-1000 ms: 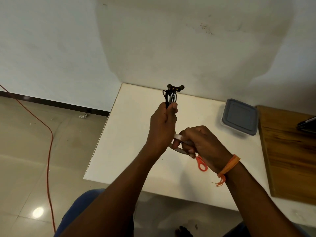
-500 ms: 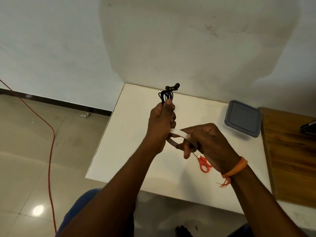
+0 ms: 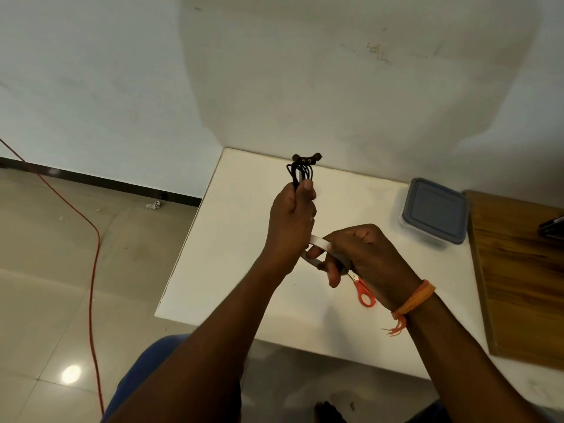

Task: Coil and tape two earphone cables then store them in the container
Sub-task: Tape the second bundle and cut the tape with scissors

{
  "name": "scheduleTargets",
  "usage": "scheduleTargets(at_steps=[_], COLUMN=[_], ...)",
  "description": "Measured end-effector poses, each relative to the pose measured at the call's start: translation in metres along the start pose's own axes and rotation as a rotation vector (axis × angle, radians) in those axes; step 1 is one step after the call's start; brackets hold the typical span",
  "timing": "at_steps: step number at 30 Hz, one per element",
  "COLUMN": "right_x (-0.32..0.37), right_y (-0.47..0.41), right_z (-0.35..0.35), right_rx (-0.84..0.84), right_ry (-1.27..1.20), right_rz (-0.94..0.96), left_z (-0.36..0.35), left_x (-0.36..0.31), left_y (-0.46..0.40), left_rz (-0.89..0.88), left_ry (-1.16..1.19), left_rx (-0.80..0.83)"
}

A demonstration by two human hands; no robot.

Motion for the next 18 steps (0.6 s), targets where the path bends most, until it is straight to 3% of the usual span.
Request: scheduleTargets(at_steps=[12,18], right_x=[-0.015,-0.007], right_y=[0.002,0.002], right_z=[-0.006,-0.009], right_rx=[-0.037,0.022], right_ry=[0.051,-0.144], right_rz=[-0.142,-0.075], left_z=[-0.018,0.0], left_x=[-0.003,-0.005], left_y=[0.01,0.002], left_rz=[-0.146,-0.118], left_ry=[-0.269,-0.18], left_rx=[0.08,-0.044])
Point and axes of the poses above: each hand's wrist, its own y-axis away from the middle knuckle, its own z-axis out of the back of the hand, x = y × z, the point moved 10 cm from there along -y, towards the middle knuckle, and after that the axes turned 4 degrees about y, right-handed, at the moved point
